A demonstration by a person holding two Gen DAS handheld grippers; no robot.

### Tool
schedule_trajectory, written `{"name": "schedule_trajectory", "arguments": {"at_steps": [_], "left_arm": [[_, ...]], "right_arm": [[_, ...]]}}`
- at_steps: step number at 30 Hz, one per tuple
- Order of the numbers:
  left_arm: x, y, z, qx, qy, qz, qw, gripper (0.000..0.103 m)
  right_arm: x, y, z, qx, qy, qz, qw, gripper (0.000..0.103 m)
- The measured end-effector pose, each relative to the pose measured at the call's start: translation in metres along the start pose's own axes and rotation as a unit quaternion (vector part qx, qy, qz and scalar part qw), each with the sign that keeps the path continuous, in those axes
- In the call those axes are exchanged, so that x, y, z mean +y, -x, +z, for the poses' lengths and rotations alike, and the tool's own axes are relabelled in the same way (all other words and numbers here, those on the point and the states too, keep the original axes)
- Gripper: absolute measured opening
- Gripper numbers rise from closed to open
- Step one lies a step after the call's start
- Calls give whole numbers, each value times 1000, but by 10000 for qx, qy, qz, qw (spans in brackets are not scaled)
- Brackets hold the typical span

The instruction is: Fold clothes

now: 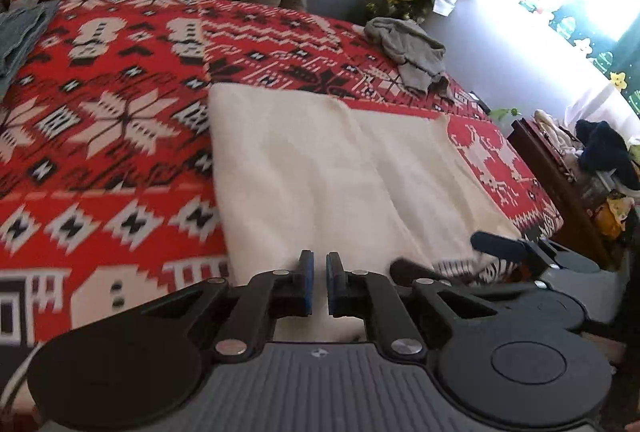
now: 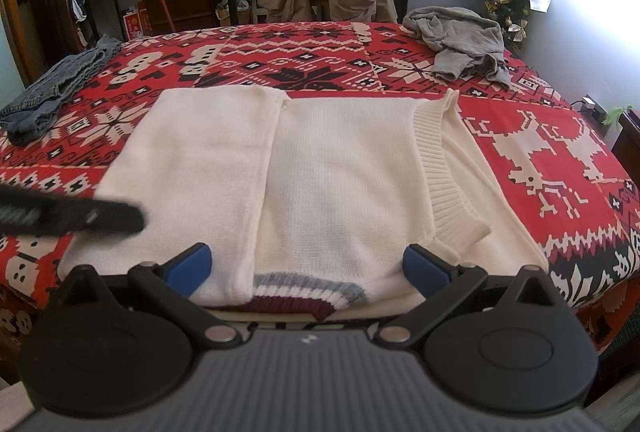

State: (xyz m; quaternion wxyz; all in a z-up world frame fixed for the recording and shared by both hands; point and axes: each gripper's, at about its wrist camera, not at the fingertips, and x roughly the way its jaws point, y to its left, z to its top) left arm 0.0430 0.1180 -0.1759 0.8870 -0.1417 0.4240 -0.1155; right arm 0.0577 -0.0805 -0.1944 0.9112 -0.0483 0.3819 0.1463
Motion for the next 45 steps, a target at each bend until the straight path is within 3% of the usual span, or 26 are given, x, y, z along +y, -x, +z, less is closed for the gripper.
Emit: {"name": "schedule_trajectory", "arguments": {"at_steps": [5, 10, 16, 21, 25, 29, 34, 45], "left_arm": [[-18, -13, 22, 73, -325, 344, 9989, 8], [-31, -26, 51, -99, -354, 374, 9986, 8], [-31, -42, 50, 74, -313, 699, 9970, 8], [-28, -22, 33, 231, -117, 629, 9977, 8], [-32, -10, 36, 31, -140, 428, 9990, 8], [-34, -28, 64, -188, -165, 432, 9988, 8], [-28, -67, 87, 41, -117, 508, 9986, 7], [-34, -71, 98, 59, -253, 467, 9986, 7]], "right_arm": [[-1, -1, 2, 6, 10, 9, 10000, 102], [-1, -1, 1, 6, 25, 19, 10000, 102], [-1, 0, 0, 8, 38, 32, 10000, 102], [-1, 1, -1, -3, 28, 31, 10000, 102], [-1, 0, 0, 3, 13, 19, 10000, 102], [-1, -1, 0, -10, 26, 26, 10000, 102], [-2, -3, 1, -7, 26, 32, 10000, 102], [-2, -3, 1, -11, 26, 36, 10000, 102]]}}
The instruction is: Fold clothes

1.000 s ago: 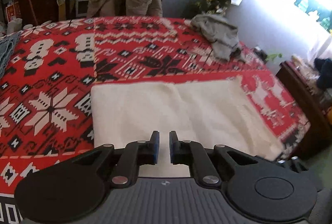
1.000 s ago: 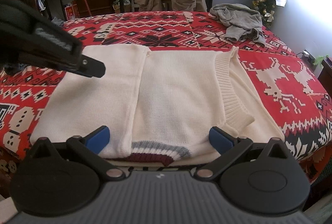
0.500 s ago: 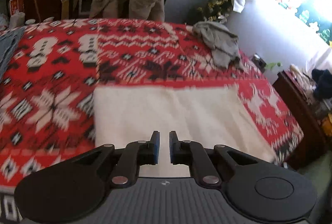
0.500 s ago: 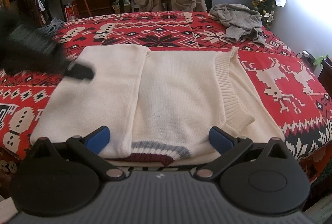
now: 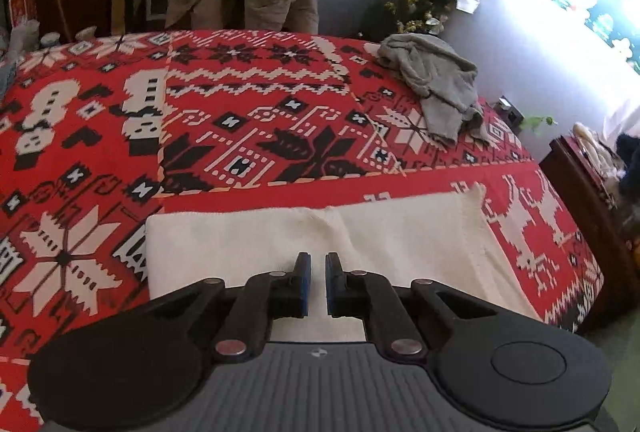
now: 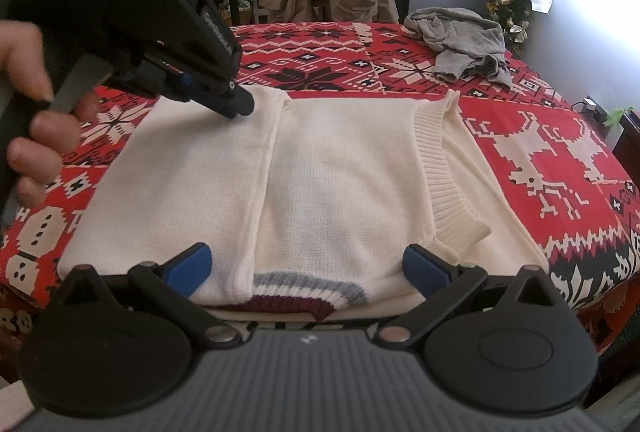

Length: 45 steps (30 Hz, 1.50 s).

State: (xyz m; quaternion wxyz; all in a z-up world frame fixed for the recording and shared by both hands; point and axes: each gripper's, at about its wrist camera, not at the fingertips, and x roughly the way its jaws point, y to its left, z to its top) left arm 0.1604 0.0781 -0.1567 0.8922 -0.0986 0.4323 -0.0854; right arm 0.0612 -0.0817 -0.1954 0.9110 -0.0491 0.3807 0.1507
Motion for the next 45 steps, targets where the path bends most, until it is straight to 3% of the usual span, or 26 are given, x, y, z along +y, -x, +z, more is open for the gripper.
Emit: {"name": "schedule_trajectory", "arguments": {"at_steps": [10, 16, 24, 32, 39, 45], "left_arm": [[5, -9, 1, 145, -466, -118, 9987, 5], [3, 4, 9, -74, -474, -203, 9986, 5], [22, 33, -41, 133, -217, -194, 9995, 5], [39, 68, -85, 2, 26, -244, 9997, 5], [30, 92, -111, 8, -365, -49, 9993, 6], [38, 95, -111, 1, -113, -90, 9999, 6]], "right_arm": [[1, 1, -1, -2, 4, -11, 10000, 102], [1, 2, -1, 5, -3, -16, 10000, 102], [2, 3, 0, 8, -5, -23, 10000, 102], [2, 3, 0, 14, -4, -24, 10000, 102], [3, 4, 0, 19, -11, -28, 10000, 102], [4, 4, 0, 22, -8, -27, 10000, 102]]}}
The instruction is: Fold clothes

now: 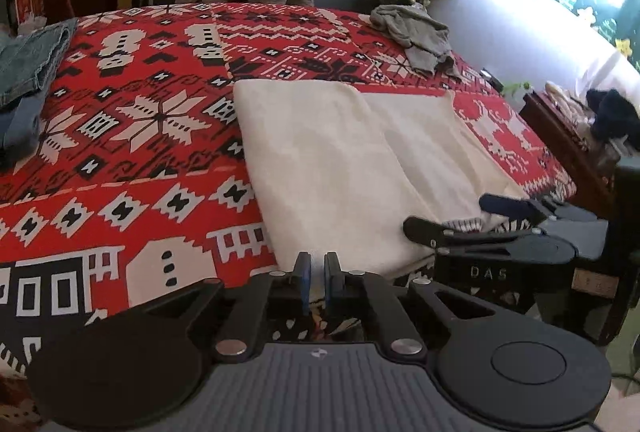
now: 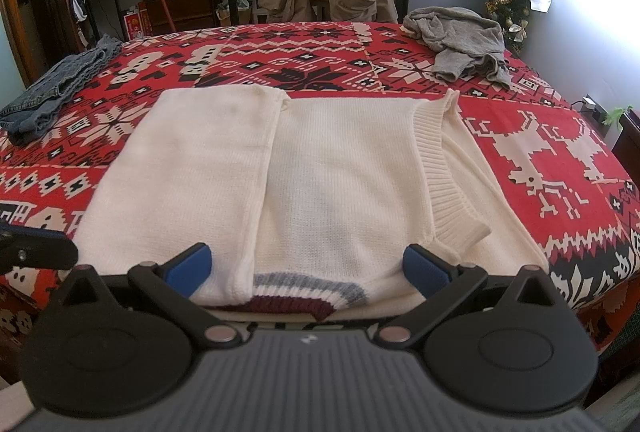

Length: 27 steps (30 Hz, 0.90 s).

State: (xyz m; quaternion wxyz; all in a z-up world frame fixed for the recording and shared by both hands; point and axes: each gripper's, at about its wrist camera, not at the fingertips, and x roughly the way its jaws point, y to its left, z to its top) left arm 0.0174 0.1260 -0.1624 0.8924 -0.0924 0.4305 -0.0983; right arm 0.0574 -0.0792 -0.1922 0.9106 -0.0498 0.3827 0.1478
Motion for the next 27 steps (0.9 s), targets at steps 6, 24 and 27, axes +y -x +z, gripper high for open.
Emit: {"name": "schedule_trajectory", "arguments": {"at_steps": [6, 24, 27], "left_arm": [[-5, -13, 22, -243, 184, -117, 9995, 6], [-15, -18, 1, -136, -282, 81, 9995, 6], [-13, -5, -7, -124, -283, 104, 9995, 6]], "right_arm": [[0, 0, -1, -2, -2, -2, 10000, 102], [1, 1, 0, -5, -10, -8, 10000, 102], [1, 0, 0, -2, -7, -6, 10000, 102]]}}
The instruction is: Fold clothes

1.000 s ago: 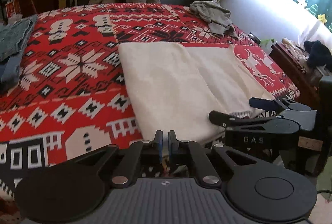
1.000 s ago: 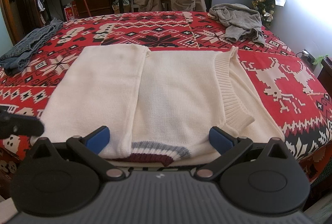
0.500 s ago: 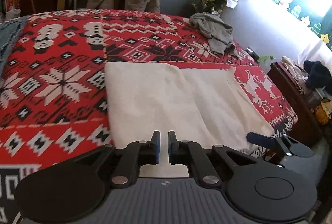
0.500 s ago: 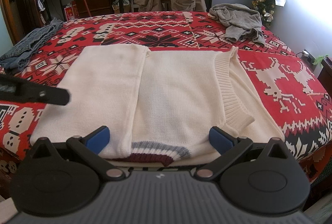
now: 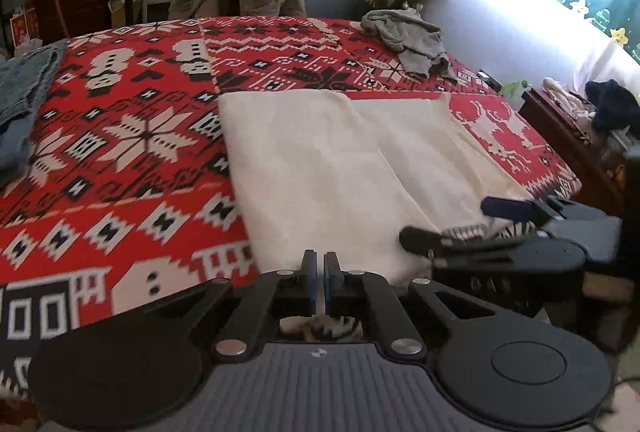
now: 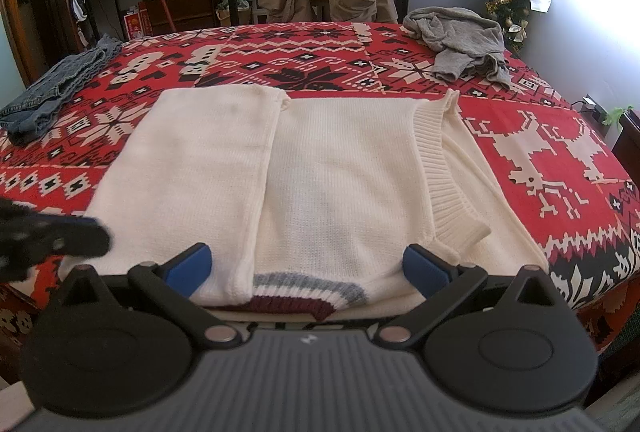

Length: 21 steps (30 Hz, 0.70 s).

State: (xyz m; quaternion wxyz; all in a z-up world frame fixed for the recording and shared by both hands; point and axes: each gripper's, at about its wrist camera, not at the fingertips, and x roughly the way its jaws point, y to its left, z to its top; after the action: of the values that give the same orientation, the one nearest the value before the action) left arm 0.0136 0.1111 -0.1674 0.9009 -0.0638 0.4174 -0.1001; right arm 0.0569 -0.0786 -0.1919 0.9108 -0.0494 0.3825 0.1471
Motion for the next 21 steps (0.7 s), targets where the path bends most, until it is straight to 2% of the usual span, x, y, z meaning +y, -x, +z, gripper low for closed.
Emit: {"name": "schedule_trajectory", "arguments": {"at_steps": [5, 9, 14, 21], "left_arm": [[2, 5, -14, 259, -37, 122, 9996, 6], [8, 1, -30, 503, 143, 159, 9985, 5], [8, 17, -24, 186, 174, 12, 9997, 5], [10, 19, 8, -175, 298, -160, 9993, 5]], "right_arm": [[-1, -1, 0, 4, 3, 6, 10000, 102], [0, 0, 0, 3, 6, 4, 10000, 102], [-1, 0, 0, -1, 6, 5, 10000, 102], [-1, 0, 0, 3, 4, 5, 10000, 102]]}}
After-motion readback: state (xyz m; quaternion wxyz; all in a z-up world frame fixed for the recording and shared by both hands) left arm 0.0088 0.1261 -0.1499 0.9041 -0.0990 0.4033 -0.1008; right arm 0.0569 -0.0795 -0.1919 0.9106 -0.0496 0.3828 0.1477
